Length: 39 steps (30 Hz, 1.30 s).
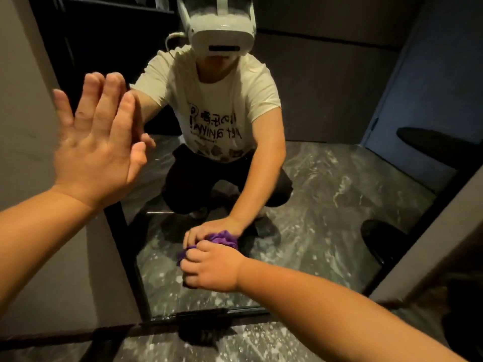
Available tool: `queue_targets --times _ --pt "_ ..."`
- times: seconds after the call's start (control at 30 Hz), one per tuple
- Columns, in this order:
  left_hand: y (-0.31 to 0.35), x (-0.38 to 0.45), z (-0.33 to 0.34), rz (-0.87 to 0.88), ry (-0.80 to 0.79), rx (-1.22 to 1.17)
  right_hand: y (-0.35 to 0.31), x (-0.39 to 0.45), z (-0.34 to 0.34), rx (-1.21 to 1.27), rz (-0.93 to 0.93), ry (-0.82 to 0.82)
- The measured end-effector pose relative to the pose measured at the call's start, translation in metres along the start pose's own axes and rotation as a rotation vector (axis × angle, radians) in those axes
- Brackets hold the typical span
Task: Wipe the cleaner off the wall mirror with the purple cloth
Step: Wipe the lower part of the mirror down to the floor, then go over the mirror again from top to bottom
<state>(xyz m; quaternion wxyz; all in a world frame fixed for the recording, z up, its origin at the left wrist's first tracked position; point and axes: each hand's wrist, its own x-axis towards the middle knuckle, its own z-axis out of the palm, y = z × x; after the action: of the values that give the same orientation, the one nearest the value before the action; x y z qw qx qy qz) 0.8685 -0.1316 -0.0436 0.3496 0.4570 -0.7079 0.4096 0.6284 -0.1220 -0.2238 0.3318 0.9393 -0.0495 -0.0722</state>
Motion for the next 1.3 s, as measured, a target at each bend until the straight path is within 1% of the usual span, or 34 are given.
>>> queue_targets --times 0.07,0.13,0.17,0.2,0.23,0.27,0.3,0.37,0.43,0.47,0.5,0.53,0.57,0.6,0.63,0.7,0.73,0.77,0.8,0.87,0.93,1.0,1.03,1.07,1.1,1.13,1.17,1.2,1.23,1.27,1.3 --pt "0.0 -0.003 0.005 -0.033 0.0 -0.014 0.015 -0.034 -0.013 0.05 0.14 0.251" --pt "-0.003 -0.004 0.021 -0.083 -0.028 0.005 0.048 -0.083 -0.035 -0.021 0.292 0.349" --pt "-0.006 -0.004 0.032 -0.112 -0.07 0.024 0.069 -0.105 -0.053 -0.065 0.382 0.417" --pt "-0.01 -0.004 0.044 -0.12 -0.126 0.051 0.09 -0.123 -0.079 -0.09 0.482 0.515" --pt "-0.015 -0.003 0.054 -0.147 -0.134 0.055 0.112 -0.138 -0.106 -0.119 0.579 0.615" --pt "-0.013 0.0 0.055 -0.18 -0.127 0.057 0.135 -0.151 -0.133 -0.125 0.69 0.697" --pt "-0.009 0.002 0.052 -0.201 -0.111 0.043 0.159 -0.164 -0.156 -0.182 0.793 0.752" --pt "0.01 0.003 0.03 -0.191 0.002 0.006 0.203 -0.191 -0.192 -0.367 1.013 0.875" --pt "0.024 0.003 0.009 -0.15 0.051 -0.008 0.219 -0.21 -0.21 -0.403 1.214 0.964" --pt "0.025 0.004 0.004 -0.137 0.053 0.0 0.218 -0.211 -0.208 -0.391 1.269 0.975" --pt "0.025 0.003 0.002 -0.145 0.047 0.015 0.21 -0.204 -0.203 -0.366 1.285 0.959" --pt "0.022 0.003 0.004 -0.155 0.03 0.026 0.197 -0.193 -0.196 -0.345 1.254 0.921" --pt "0.022 0.002 0.003 -0.169 0.004 0.026 0.181 -0.181 -0.184 -0.331 1.155 0.883" --pt "0.022 0.002 0.0 -0.178 -0.028 0.021 0.161 -0.167 -0.167 -0.312 1.006 0.824" --pt "0.021 0.002 -0.002 -0.176 -0.039 0.02 0.139 -0.153 -0.142 -0.287 0.824 0.727" --pt "0.02 0.002 -0.014 -0.188 -0.057 0.001 0.098 -0.129 -0.097 -0.188 0.463 0.444" --pt "0.018 0.003 -0.021 -0.185 -0.056 -0.021 0.085 -0.12 -0.08 -0.159 0.321 0.323" --pt "0.015 0.004 -0.027 -0.182 -0.047 -0.044 0.078 -0.111 -0.069 -0.138 0.22 0.245" --pt "0.01 0.005 -0.034 -0.191 -0.041 -0.059 0.076 -0.102 -0.064 -0.097 0.173 0.2" --pt "0.0 0.006 -0.041 -0.275 -0.017 -0.075 0.081 -0.079 -0.074 0.0 0.171 0.172" --pt "-0.013 0.011 -0.045 -0.437 0.014 -0.091 0.092 -0.048 -0.092 0.046 0.183 0.174" --pt "-0.029 0.018 -0.048 -0.558 0.018 -0.088 0.109 -0.005 -0.122 0.046 0.14 0.236" --pt "-0.037 0.022 -0.05 -0.574 0.009 -0.068 0.126 0.015 -0.139 -0.01 0.104 0.271" --pt "-0.045 0.027 -0.051 -0.569 -0.005 -0.047 0.146 0.028 -0.162 -0.121 0.076 0.311" --pt "-0.051 0.033 -0.052 -0.545 -0.018 -0.03 0.17 0.035 -0.192 -0.272 0.074 0.388" --pt "-0.056 0.038 -0.051 -0.509 -0.03 -0.019 0.196 0.031 -0.225 -0.455 0.139 0.501" --pt "-0.059 0.043 -0.051 -0.472 -0.033 -0.014 0.225 0.018 -0.254 -0.603 0.249 0.62" --pt "-0.061 0.047 -0.052 -0.44 -0.029 -0.01 0.255 -0.002 -0.279 -0.697 0.398 0.699" --pt "-0.062 0.05 -0.052 -0.414 -0.032 -0.006 0.279 -0.026 -0.304 -0.71 0.597 0.719" --pt "-0.063 0.052 -0.052 -0.391 -0.033 -0.002 0.288 -0.045 -0.319 -0.686 0.797 0.74" --pt "-0.063 0.054 -0.052 -0.375 -0.031 0.005 0.289 -0.058 -0.321 -0.626 0.916 0.761"
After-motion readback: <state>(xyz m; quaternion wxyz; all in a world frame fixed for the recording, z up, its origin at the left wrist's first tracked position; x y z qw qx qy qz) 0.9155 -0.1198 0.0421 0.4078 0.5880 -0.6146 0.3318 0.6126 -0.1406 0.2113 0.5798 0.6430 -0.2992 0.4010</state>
